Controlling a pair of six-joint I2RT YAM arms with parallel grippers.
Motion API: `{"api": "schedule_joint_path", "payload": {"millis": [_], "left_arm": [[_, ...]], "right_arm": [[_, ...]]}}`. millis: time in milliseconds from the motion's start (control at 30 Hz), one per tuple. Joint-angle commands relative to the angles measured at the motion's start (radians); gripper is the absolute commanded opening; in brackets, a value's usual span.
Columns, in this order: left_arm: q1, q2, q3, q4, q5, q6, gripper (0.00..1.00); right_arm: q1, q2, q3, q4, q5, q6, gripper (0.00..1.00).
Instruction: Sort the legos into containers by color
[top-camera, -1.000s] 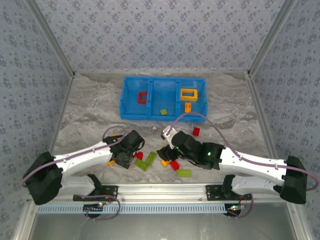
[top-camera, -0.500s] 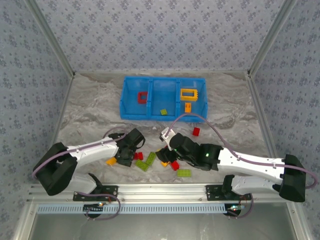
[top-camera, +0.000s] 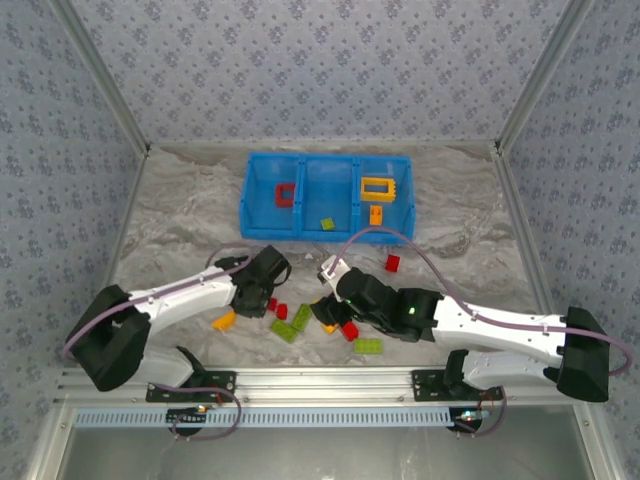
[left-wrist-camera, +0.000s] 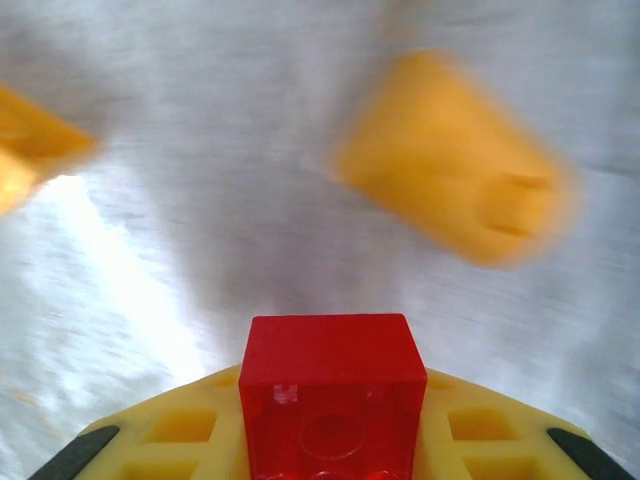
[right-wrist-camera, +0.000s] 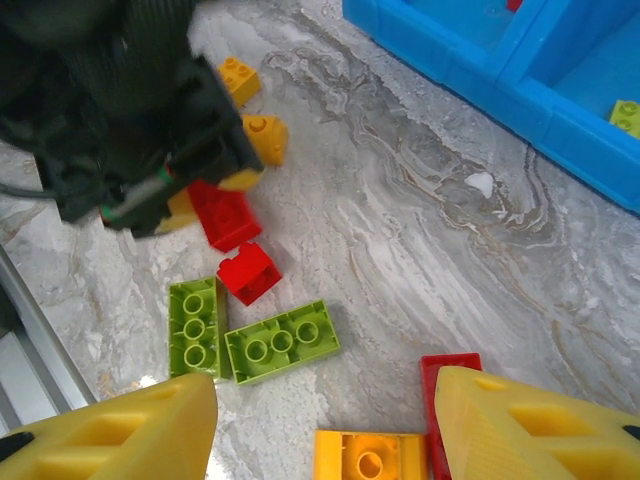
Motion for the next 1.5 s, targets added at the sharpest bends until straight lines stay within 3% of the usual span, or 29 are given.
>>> {"api": "schedule_joint_path", "payload": {"millis": [0,233,400,533,833,1167,1467], "left_arm": [[0.024,-0.076,0.175,-0.078,-0.153,0.182,0.23],[0.210,0.106,0.521,-0.151,-0.057,0.736,0.22],[0.253,0.371,0.847,-0.274,-0.153,1.088,0.22],[0.272,0.614,1.116,-0.395,-0.283,1.248,0.22],[0.318,0.904,1.397,-0.369,-0.340,1.427,0.23],[0.329,1.032,1.513,-0.346,-0.325,1.484,0.27],[0.330,1.049,1.556,-0.373,-0.321,1.503,0.57]], "right_arm": [[0.004,-0.041,0.038,0.006,0.082,0.010,0.62],[-0.031,-0.029,0.048,0.185,0.186,-0.011,0.63],[-0.039,0.087,0.140,0.260,0.213,-0.081,0.63],[-0.046,0.182,0.179,0.354,0.242,-0.142,0.64],[-0.055,0.379,0.194,0.766,0.265,-0.231,0.68],[-0.023,0.569,0.338,0.756,0.333,-0.207,0.69],[-0.011,0.465,0.246,0.692,0.344,-0.177,0.69]]}}
